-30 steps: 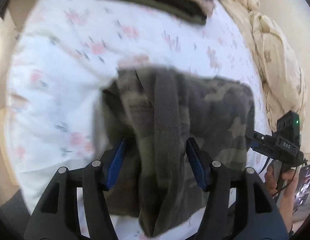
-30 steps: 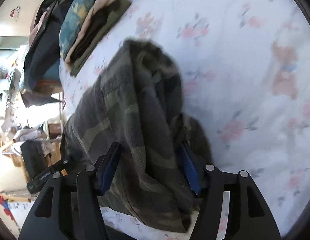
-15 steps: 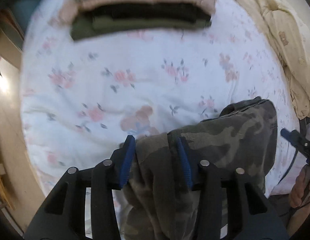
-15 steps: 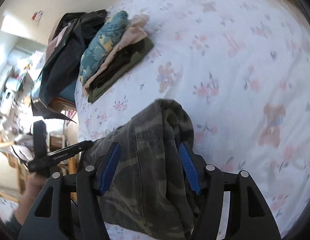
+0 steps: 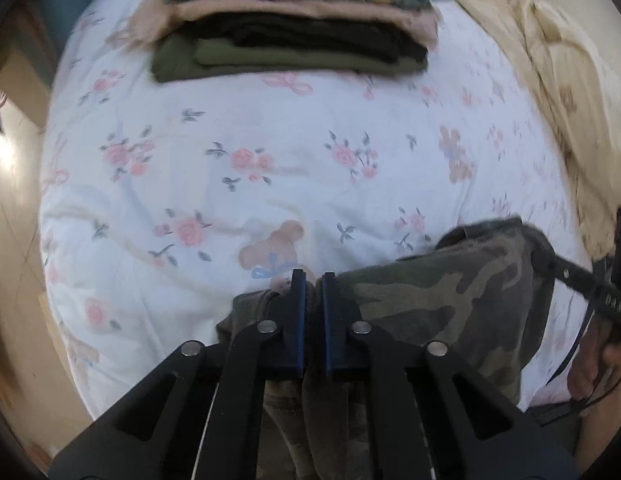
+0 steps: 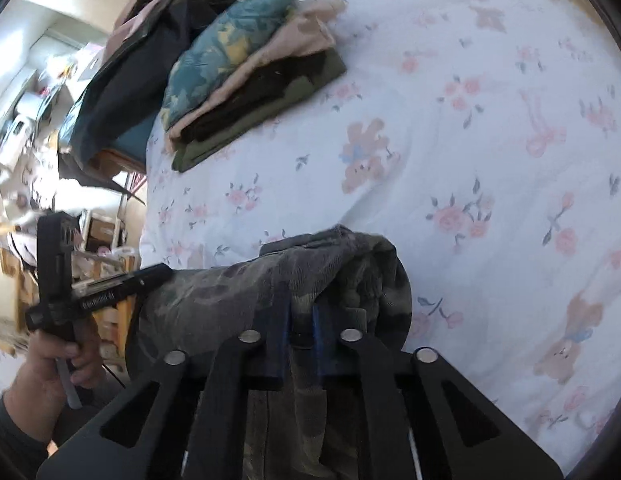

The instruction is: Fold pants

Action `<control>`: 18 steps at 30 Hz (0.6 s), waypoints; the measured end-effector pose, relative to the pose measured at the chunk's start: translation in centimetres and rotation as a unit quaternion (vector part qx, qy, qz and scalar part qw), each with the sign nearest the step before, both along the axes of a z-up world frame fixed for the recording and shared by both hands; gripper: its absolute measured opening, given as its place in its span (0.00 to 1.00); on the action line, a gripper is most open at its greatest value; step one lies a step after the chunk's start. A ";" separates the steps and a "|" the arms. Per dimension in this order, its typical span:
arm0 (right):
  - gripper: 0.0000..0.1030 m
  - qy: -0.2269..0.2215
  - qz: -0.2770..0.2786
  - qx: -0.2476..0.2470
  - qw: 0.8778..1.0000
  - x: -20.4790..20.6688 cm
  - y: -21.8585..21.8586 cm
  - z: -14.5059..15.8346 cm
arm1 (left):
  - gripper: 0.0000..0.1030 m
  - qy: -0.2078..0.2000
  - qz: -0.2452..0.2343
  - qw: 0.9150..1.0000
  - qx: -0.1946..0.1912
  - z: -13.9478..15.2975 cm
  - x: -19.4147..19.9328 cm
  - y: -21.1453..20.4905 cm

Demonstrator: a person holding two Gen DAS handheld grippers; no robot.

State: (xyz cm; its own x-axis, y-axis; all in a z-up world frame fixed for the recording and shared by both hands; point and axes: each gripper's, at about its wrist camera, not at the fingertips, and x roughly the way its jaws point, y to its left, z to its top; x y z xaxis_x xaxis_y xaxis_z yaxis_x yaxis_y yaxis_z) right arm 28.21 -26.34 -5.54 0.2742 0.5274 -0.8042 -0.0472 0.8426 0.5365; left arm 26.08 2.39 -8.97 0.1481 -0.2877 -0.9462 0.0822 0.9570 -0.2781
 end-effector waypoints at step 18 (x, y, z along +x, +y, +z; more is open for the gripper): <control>0.07 0.027 -0.075 0.028 0.996 -0.8 -2.9 -2.0 | 0.00 -0.014 0.147 0.989 -0.013 0.3 1.3 10.1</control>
State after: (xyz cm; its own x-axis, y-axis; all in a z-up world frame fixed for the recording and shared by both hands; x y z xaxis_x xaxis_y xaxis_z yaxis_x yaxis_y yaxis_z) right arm 27.42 -29.27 -7.53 0.3101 0.5283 -0.7904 0.1067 0.8068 0.5811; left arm 27.42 12.52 -8.68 0.2543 -0.2531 -0.9334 -0.1898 0.9333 -0.3048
